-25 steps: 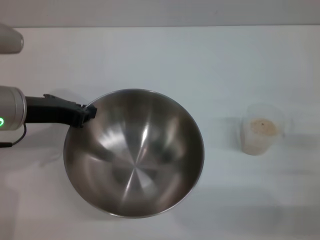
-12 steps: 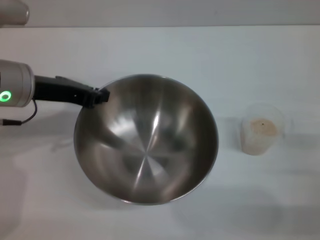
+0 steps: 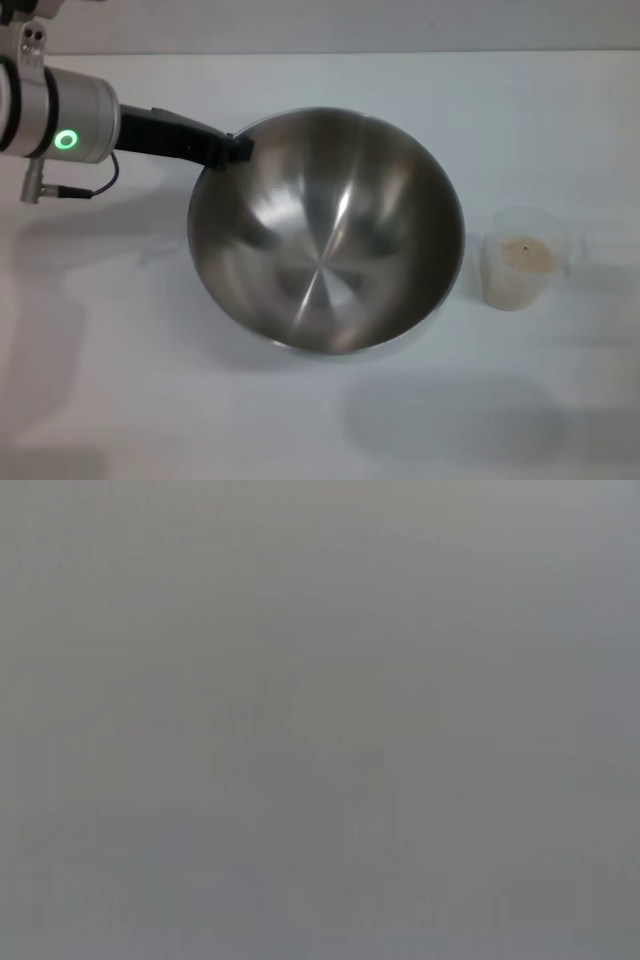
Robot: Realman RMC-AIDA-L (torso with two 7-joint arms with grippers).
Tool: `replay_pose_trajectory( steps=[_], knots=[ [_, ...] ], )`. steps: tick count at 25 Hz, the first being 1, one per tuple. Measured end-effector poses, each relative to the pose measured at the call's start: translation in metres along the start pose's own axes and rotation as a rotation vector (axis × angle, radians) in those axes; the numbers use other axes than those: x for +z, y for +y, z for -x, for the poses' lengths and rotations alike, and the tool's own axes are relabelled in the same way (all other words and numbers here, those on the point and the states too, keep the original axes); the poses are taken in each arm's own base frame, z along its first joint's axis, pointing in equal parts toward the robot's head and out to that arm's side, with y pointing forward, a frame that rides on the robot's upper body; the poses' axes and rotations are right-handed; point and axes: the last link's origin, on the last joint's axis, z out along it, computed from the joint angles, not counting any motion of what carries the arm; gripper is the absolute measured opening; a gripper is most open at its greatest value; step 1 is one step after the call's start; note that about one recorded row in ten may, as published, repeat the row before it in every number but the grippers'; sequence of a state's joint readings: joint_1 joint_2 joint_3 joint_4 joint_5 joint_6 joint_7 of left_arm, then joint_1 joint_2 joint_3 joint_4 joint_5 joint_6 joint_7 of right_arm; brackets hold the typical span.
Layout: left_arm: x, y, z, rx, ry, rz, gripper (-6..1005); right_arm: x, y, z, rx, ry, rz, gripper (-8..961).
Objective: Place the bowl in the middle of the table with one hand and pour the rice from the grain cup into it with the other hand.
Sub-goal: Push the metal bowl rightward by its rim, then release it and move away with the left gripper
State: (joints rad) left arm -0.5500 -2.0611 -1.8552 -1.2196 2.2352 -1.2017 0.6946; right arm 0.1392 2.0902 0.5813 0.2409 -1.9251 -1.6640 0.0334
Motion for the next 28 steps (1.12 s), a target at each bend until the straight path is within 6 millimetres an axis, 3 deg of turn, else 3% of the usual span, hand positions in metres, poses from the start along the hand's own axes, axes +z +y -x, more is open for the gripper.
replay_pose_trajectory(
  steps=[8,28],
  knots=[
    [0.008,-0.015,0.000,-0.017,0.011,-0.054,120,-0.001,0.000,0.000,0.001,0.000,-0.002,828],
    [0.012,-0.020,0.006,-0.034,0.005,-0.062,171,0.003,0.000,0.000,0.001,-0.005,0.001,828]
  ],
)
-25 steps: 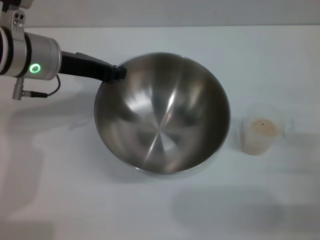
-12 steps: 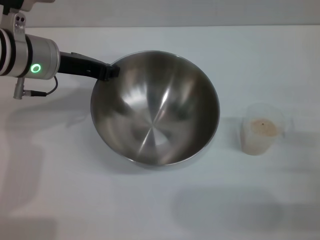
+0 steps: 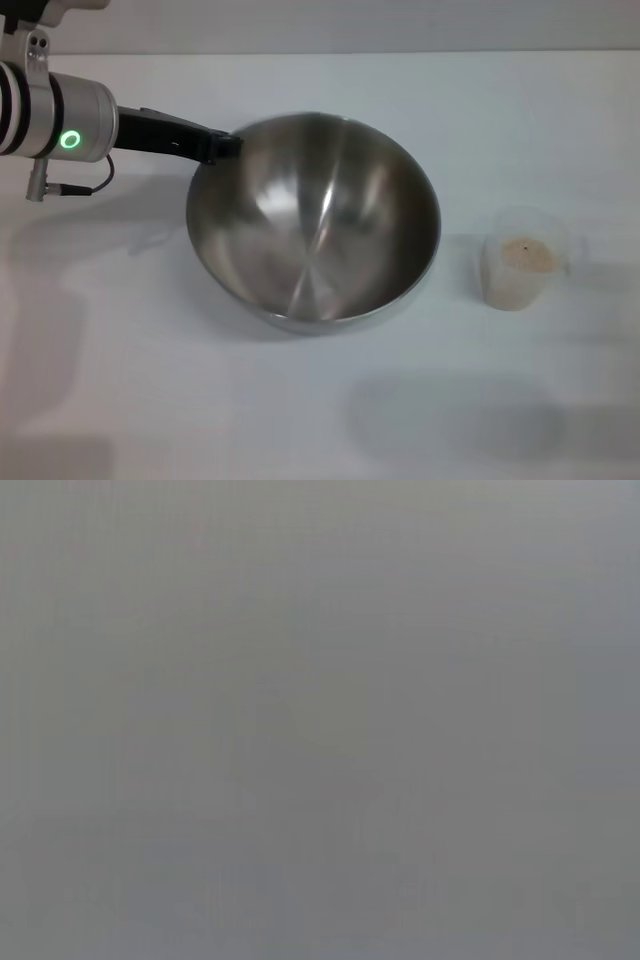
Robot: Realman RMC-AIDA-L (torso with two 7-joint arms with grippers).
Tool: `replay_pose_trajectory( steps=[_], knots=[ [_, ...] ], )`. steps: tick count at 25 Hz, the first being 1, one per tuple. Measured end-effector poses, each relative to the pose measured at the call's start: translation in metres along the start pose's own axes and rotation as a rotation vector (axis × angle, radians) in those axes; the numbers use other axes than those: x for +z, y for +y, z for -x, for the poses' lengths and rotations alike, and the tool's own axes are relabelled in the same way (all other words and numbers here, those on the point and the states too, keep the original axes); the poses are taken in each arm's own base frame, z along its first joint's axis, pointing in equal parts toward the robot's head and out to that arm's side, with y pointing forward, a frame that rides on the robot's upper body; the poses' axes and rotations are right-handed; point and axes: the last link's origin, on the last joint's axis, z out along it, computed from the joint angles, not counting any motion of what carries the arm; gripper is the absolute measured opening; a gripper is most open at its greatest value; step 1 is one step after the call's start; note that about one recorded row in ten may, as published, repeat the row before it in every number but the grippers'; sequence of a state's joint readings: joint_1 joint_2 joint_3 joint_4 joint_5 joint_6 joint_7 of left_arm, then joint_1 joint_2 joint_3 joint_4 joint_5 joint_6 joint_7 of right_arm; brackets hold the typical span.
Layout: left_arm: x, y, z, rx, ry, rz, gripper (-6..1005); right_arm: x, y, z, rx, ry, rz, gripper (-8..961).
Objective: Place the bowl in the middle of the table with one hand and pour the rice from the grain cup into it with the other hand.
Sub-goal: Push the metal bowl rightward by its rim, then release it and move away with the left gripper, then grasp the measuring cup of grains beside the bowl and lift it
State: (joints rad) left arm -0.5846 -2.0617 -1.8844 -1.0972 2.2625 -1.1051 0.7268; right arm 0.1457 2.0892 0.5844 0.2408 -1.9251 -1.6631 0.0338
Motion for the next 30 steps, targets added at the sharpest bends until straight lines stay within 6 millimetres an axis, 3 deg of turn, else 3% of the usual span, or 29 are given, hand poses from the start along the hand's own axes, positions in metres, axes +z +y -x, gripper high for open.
replay_pose_trajectory(
  steps=[6,12,15,16,20,21,24,26,30],
  knots=[
    [0.000,0.001,-0.001,0.011,0.007,-0.002,186,0.000,0.000,0.001,0.000,-0.005,0.002,827],
    [-0.015,0.005,-0.017,0.120,0.083,-0.028,612,-0.001,0.000,0.001,0.000,-0.004,0.002,828],
    [-0.028,0.004,-0.029,0.193,0.166,-0.093,661,-0.002,0.000,0.001,-0.001,-0.003,0.000,829],
    [-0.039,0.000,-0.037,0.278,0.270,-0.204,677,-0.002,-0.001,0.001,-0.002,-0.003,-0.001,829],
    [-0.052,-0.006,-0.037,0.372,0.420,-0.391,742,-0.003,-0.001,0.002,-0.002,-0.007,-0.002,829],
    [-0.059,-0.007,-0.033,0.418,0.536,-0.540,758,-0.004,-0.001,0.003,-0.003,-0.013,-0.003,829],
    [-0.068,-0.008,-0.025,0.421,0.652,-0.684,807,-0.005,-0.001,0.003,-0.006,-0.014,-0.002,828],
    [-0.084,-0.007,-0.001,0.366,0.845,-0.904,824,-0.010,0.001,0.002,-0.009,-0.003,0.015,828],
    [-0.089,-0.002,0.031,0.330,0.978,-1.012,841,-0.018,0.002,0.001,-0.015,0.013,0.042,828]
  ],
)
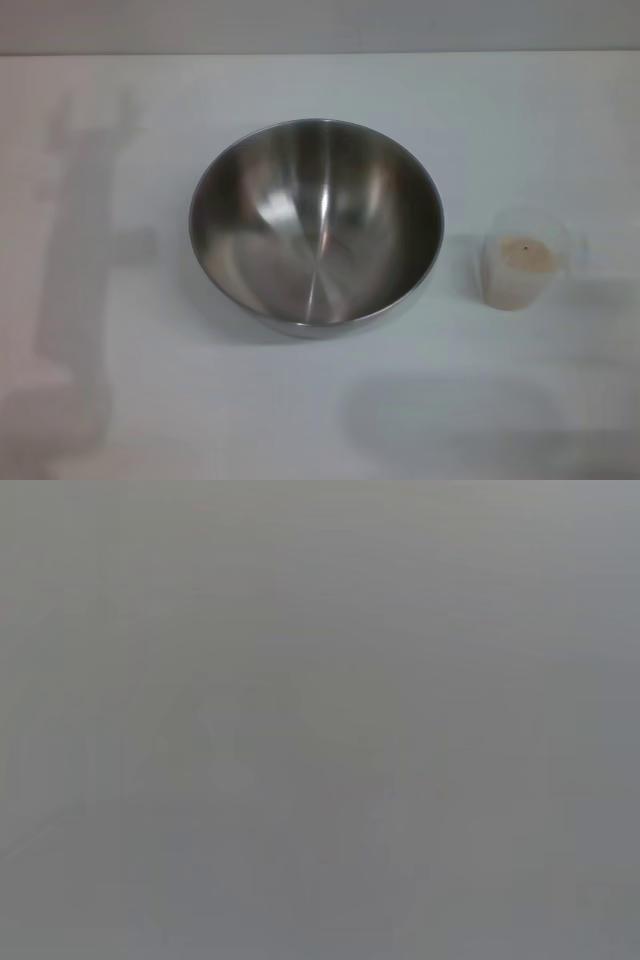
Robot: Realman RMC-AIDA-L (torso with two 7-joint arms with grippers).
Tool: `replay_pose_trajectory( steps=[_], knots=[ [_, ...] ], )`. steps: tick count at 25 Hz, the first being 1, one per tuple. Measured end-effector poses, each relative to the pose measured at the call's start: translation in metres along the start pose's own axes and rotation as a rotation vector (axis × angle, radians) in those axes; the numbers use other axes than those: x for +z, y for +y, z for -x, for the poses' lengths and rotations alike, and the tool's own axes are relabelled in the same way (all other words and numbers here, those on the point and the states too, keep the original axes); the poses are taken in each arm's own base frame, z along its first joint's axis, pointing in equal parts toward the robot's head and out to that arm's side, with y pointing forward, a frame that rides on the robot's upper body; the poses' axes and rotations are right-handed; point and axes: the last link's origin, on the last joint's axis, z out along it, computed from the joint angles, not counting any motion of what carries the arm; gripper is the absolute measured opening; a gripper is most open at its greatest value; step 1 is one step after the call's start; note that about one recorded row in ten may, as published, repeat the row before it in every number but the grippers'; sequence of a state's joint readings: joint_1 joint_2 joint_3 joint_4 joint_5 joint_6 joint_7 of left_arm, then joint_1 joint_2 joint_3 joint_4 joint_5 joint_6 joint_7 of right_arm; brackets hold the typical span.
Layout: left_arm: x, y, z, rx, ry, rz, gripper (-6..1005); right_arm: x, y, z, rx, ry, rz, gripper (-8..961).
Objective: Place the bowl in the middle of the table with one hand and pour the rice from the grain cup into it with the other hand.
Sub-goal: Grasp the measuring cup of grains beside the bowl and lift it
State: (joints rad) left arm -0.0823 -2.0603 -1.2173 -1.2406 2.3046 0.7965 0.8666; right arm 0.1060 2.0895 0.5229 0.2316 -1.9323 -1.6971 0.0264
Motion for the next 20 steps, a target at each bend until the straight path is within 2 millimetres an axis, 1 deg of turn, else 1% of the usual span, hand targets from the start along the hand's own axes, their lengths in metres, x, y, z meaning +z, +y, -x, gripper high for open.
replay_pose_trajectory(
  steps=[1,2,3,4,5,6,7,10,11,12,15,16,17,20],
  knots=[
    [-0.022,-0.003,0.012,-0.031,0.064,-0.024,841,-0.008,0.000,0.001,-0.010,0.005,0.022,828],
    [-0.022,-0.003,0.012,-0.031,0.064,-0.024,841,-0.008,0.000,0.001,-0.010,0.005,0.022,828],
    [-0.044,-0.006,0.025,-0.079,0.130,-0.003,841,-0.017,0.002,0.001,-0.016,0.016,0.053,828],
    [-0.044,-0.006,0.025,-0.079,0.130,-0.003,841,-0.017,0.002,0.001,-0.016,0.016,0.053,828],
    [-0.054,-0.008,0.034,-0.114,0.147,0.014,841,-0.022,0.003,0.001,-0.017,0.024,0.068,828],
    [-0.069,-0.013,0.051,-0.187,0.164,0.040,841,-0.031,0.006,0.001,-0.013,0.043,0.093,828],
    [-0.078,-0.018,0.068,-0.220,0.142,0.060,841,-0.040,0.007,0.000,-0.011,0.064,0.108,828],
    [-0.080,-0.019,0.072,-0.225,0.135,0.069,840,-0.043,0.008,-0.001,-0.010,0.077,0.111,827],
    [-0.083,-0.021,0.085,-0.226,0.093,0.096,840,-0.048,0.008,-0.004,-0.010,0.106,0.110,827],
    [-0.084,-0.021,0.089,-0.222,0.077,0.106,840,-0.050,0.010,-0.009,-0.008,0.142,0.120,827],
    [-0.083,-0.020,0.090,-0.220,0.069,0.107,840,-0.051,0.011,-0.011,-0.006,0.160,0.131,827],
    [-0.081,-0.020,0.092,-0.223,0.059,0.102,840,-0.052,0.017,-0.017,-0.001,0.195,0.165,827],
    [-0.081,-0.020,0.092,-0.223,0.059,0.102,840,-0.052,0.017,-0.017,-0.001,0.195,0.165,827],
    [-0.078,-0.018,0.092,-0.222,0.057,0.109,840,-0.049,0.025,-0.026,0.005,0.250,0.211,827]
  ],
)
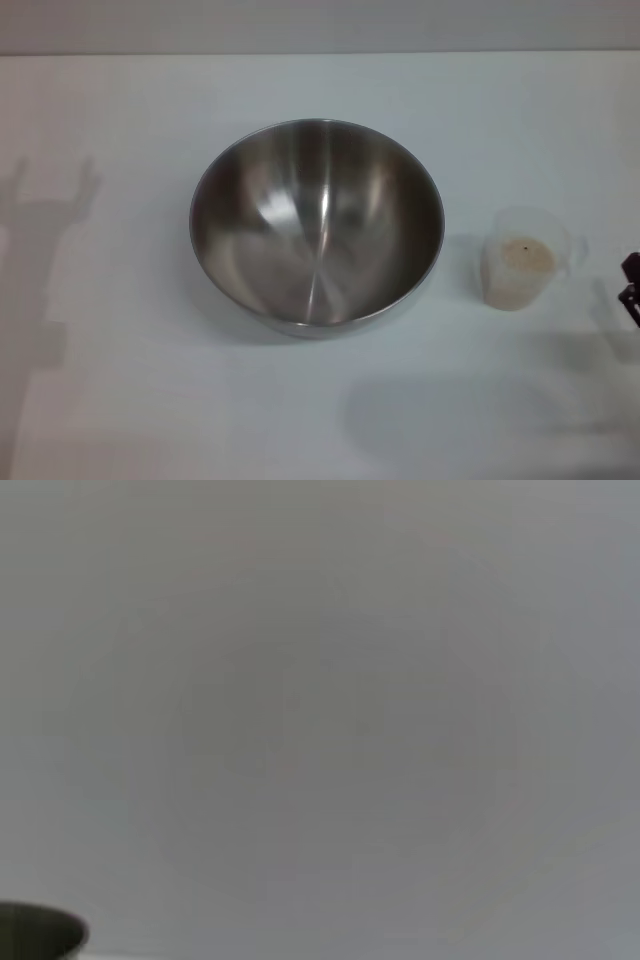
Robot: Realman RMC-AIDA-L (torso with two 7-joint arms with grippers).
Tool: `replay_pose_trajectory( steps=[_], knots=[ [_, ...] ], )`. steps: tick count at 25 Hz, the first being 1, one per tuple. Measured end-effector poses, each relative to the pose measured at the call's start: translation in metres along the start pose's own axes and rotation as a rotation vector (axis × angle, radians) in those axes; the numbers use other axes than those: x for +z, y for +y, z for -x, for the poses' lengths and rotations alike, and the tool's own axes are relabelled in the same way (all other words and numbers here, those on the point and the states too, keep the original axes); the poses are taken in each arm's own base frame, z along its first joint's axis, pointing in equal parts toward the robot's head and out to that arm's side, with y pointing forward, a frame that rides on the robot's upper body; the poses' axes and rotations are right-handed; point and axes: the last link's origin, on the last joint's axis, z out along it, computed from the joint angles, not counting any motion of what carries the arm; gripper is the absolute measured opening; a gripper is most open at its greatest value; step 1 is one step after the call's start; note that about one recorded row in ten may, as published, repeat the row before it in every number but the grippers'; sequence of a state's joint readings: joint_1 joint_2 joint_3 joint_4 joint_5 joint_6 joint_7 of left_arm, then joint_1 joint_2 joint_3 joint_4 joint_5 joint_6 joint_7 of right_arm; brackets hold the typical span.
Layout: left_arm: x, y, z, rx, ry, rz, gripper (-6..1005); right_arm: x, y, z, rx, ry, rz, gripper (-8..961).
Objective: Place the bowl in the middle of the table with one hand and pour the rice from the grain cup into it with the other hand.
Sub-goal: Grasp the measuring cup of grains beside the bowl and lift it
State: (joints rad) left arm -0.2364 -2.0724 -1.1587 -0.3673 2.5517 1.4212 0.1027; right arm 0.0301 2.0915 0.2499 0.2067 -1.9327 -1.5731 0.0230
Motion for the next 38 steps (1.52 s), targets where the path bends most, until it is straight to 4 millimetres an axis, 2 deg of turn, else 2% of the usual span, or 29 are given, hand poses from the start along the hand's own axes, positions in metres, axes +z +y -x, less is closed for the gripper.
replay_pose_trajectory(
  steps=[20,38],
  knots=[
    [-0.003,0.000,0.001,-0.004,-0.003,0.006,841,0.022,0.008,-0.013,0.007,0.091,0.050,827],
    [-0.001,0.003,0.000,-0.003,0.002,0.024,841,0.027,0.006,-0.022,0.001,0.150,0.047,829]
  ],
)
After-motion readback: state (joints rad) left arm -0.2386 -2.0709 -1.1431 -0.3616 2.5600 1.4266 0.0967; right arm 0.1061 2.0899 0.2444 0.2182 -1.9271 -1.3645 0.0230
